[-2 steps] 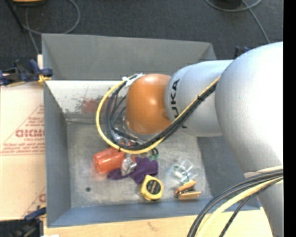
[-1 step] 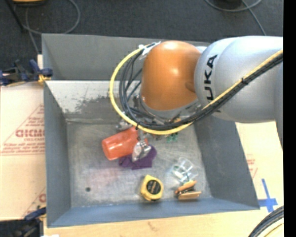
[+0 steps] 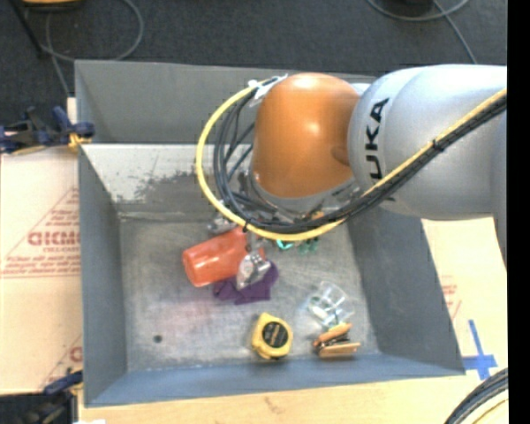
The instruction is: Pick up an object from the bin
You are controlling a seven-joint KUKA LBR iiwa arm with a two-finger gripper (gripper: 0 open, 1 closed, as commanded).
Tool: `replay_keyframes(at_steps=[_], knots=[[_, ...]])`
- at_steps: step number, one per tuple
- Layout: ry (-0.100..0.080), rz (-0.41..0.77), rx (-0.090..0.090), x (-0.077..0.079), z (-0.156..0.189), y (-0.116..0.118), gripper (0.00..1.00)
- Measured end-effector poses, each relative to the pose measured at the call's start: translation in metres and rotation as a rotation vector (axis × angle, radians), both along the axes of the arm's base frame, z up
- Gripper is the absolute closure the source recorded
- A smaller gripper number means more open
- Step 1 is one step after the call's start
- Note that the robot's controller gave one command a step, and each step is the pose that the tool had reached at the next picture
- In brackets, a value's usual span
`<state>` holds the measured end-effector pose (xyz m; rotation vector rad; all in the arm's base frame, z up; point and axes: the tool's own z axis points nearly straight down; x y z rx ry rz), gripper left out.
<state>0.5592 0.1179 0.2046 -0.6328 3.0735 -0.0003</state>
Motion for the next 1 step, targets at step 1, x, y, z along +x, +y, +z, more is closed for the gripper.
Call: replay_keyframes(at_steps=[1], knots=[[0.000, -0.001, 0.001, -0.0001, 0.0001, 0.0006, 1.00]])
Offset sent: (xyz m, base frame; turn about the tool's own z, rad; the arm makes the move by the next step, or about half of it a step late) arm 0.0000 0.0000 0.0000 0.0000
